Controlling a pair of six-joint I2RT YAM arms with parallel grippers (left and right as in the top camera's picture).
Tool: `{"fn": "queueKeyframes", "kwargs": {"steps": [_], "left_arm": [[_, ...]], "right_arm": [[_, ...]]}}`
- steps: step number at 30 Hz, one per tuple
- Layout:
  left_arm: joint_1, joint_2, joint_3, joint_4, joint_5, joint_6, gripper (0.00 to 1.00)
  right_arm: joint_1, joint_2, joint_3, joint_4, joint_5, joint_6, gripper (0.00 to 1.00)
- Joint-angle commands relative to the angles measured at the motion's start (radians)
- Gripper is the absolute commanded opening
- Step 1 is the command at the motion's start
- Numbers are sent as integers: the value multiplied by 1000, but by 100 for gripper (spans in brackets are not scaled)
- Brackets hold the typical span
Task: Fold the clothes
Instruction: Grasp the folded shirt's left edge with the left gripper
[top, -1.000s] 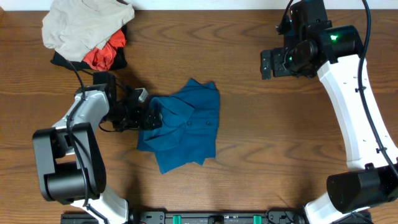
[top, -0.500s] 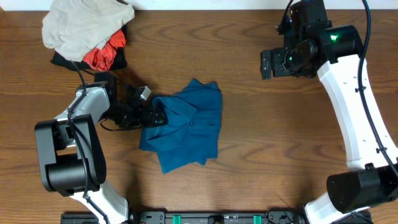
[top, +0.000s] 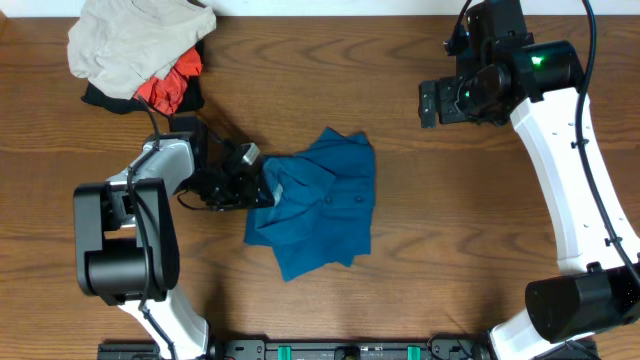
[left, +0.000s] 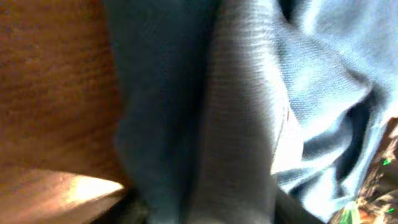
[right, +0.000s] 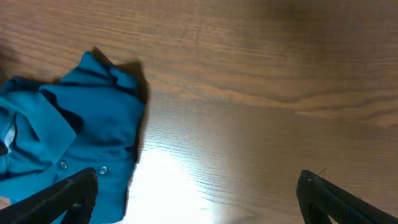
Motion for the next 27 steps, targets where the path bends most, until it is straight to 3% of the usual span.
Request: {"fn": "queueKeyframes", "kwargs": {"steps": [1,4,5,16,27], "left_arm": [[-19,37,-24,8,-53,-20,34],[-29,37,-24,17,-53,-25,9],[-33,37,-24,21,-53,-32,6],[-31,35,-21,266,51,-247,6],[-31,35,93,339,-16,-268,5]], "right_arm": [[4,1,1,-7,-4,-9,99],[4,1,1,-19,-5,-9,99],[4,1,1,-22,-4,-9,99],[3,1,1,-43,-4,-9,99],[3,1,1,-39,-3,-10,99]]}}
